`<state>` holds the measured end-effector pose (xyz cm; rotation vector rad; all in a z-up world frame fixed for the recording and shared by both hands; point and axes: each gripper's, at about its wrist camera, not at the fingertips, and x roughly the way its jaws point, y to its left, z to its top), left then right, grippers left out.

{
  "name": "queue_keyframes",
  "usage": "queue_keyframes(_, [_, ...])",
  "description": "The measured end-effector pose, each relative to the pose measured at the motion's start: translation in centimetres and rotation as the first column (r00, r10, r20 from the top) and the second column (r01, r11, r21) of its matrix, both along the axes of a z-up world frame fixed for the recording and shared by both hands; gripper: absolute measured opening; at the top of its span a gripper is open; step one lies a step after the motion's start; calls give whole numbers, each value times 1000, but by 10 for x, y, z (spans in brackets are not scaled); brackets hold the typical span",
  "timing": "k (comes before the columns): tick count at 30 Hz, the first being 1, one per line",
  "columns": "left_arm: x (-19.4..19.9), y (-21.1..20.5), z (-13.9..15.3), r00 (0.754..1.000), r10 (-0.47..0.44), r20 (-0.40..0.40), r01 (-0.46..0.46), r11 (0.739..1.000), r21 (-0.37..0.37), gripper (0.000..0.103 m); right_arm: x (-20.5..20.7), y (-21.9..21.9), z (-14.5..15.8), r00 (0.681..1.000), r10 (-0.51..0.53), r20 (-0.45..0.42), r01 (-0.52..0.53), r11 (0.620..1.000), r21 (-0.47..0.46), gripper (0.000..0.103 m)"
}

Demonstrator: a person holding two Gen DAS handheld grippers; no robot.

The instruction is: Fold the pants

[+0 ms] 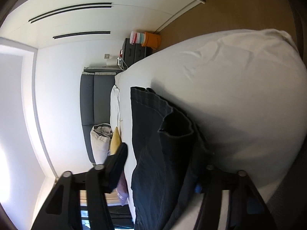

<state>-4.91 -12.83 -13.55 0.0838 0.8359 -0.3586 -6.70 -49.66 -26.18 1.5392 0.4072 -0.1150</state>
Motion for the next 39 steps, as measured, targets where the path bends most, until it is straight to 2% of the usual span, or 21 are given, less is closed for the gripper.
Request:
queue_keyframes(1, [1,-5,2,1000,-6,0,6,1000,-2,90,1,-1,0,1000,5,-8,-5,1000,-12,38])
queue_keyframes(3, [5,-21,6,1000,-31,1,31,1000,-2,90,2,-3,-5,1000,5,-13,-5,1000,-1,19])
queue_keyframes(5, [8,-39,9,998,-64,0,64,998,1,90,2,-4,-12,1000,2,-23,-2,1000,15,11])
queue_keyframes(7, [10,-55,10,995,-98,-7,98,995,-4,90,1,-5,-14,1000,3,-22,-2,1000,18,9])
queue_keyframes(12, [12,-94,13,985,-172,-25,172,985,-23,90,4,-5,-3,999,3,-43,-5,999,-49,8])
queue_keyframes(16, [14,-99,13,984,-171,-47,168,983,-71,90,4,-2,3,998,-16,-66,11,997,-76,7])
queue_keyframes(18, [17,-95,12,985,-159,-63,153,984,-94,90,9,3,18,996,-17,-90,4,989,-147,7])
queue_keyframes(20, [22,-90,11,987,-142,-70,134,985,-106,90,20,14,44,993,7,-120,-40,960,-276,7])
queue_keyframes(21, [23,-87,11,989,-132,-69,124,986,-108,90,28,23,60,990,28,-136,-76,931,-357,7])
queue_keyframes(22, [25,-83,12,990,-121,-67,113,987,-115,90,40,38,79,985,63,-162,-132,876,-464,8])
queue_keyframes(23, [28,-78,14,992,-107,-63,98,986,-133,90,54,58,96,975,110,-195,-204,795,-571,8])
queue_keyframes(24, [31,-74,16,993,-98,-60,89,985,-145,90,74,95,116,949,190,-252,-314,639,-702,8])
queue_keyframes(25, [34,-69,17,994,-90,-59,79,984,-157,90,87,126,125,919,254,-301,-392,510,-766,7])
queue_keyframes(26, [37,-65,17,994,-84,-64,72,983,-169,90,99,157,128,883,305,-357,-458,387,-800,7])
queue_keyframes(27, [41,-62,17,993,-84,-78,68,980,-189,90,108,186,127,847,349,-400,-504,292,-812,7])
queue_keyframes(28, [45,-59,17,992,-88,-93,67,974,-215,90,113,205,123,824,382,-419,-529,254,-810,7])
queue_keyframes(30, [49,-53,19,988,-102,-119,67,961,-267,90,120,232,109,791,411,-453,-565,207,-799,7])
queue_keyframes(32, [56,-53,17,978,-137,-160,76,939,-335,90,121,243,101,773,404,-489,-583,149,-799,7])
queue_keyframes(35, [68,-57,12,966,-152,-211,62,923,-380,90,120,245,98,772,392,-500,-584,129,-802,7])
queue_keyframes(39, [90,-77,3,926,-193,-323,36,900,-434,90,109,256,97,787,377,-489,-553,78,-829,7])
